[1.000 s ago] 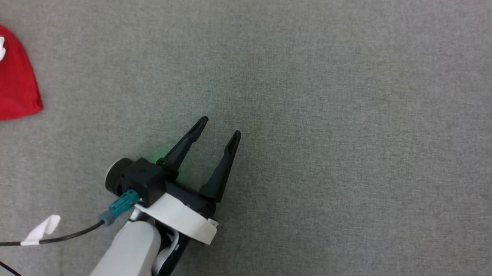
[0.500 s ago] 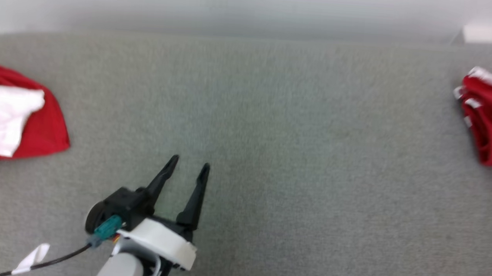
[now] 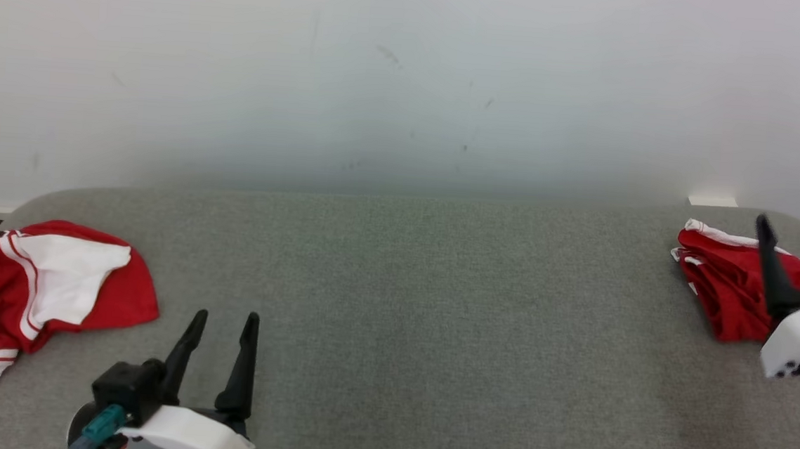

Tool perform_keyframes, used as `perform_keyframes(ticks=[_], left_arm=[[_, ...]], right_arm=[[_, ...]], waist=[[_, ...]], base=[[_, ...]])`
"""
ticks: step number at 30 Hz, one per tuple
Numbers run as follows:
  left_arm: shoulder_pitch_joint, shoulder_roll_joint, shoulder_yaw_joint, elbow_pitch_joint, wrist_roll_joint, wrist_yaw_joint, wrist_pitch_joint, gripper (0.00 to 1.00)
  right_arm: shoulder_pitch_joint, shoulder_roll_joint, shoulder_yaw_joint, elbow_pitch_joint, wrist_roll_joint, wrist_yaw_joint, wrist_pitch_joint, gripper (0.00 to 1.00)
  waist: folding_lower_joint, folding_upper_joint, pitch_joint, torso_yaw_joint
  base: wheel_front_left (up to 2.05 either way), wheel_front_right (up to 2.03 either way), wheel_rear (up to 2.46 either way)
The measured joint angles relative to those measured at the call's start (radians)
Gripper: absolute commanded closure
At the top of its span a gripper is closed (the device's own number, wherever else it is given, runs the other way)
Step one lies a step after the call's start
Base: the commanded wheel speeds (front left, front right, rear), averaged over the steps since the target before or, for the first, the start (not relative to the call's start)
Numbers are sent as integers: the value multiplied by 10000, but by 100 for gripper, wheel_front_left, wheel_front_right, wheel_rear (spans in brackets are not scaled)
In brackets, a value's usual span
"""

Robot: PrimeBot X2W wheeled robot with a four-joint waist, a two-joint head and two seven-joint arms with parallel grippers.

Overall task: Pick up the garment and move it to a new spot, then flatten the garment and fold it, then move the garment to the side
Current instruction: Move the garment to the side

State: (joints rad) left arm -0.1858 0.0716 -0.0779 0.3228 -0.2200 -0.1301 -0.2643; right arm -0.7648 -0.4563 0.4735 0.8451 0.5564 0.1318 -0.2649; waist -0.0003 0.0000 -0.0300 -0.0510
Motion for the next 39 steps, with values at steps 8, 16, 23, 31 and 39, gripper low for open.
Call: perform_keyframes(ticks=[8, 16, 23, 31, 39], left_arm=[[613, -69, 464, 100, 15, 2, 2, 0], [1128, -188, 623, -65, 17, 0, 2, 0], [1697, -213, 836, -514, 102, 2, 2, 0], [1869, -222, 456, -767, 38, 270, 2, 0], [1746, -226, 217, -761, -109, 385, 2, 0]], right_arm=[[3447, 1014, -1712, -2654, -265, 0, 4, 0], [6667, 2359, -3405, -5415, -886, 0, 4, 0], [7800, 3248, -3544, -6598, -1417, 0, 2, 0], [7881, 3691, -3689, -6748, -1607, 0, 2, 0], [7775, 3875, -3622, -6796, -1921, 0, 2, 0]], waist=[[0, 0, -467, 151], [1, 0, -406, 247], [2, 0, -402, 50], [3, 0, -220, 29], [3, 0, -107, 103]], base=[[0, 0, 0], [0, 0, 0], [0, 0, 0], [0, 0, 0], [0, 0, 0]])
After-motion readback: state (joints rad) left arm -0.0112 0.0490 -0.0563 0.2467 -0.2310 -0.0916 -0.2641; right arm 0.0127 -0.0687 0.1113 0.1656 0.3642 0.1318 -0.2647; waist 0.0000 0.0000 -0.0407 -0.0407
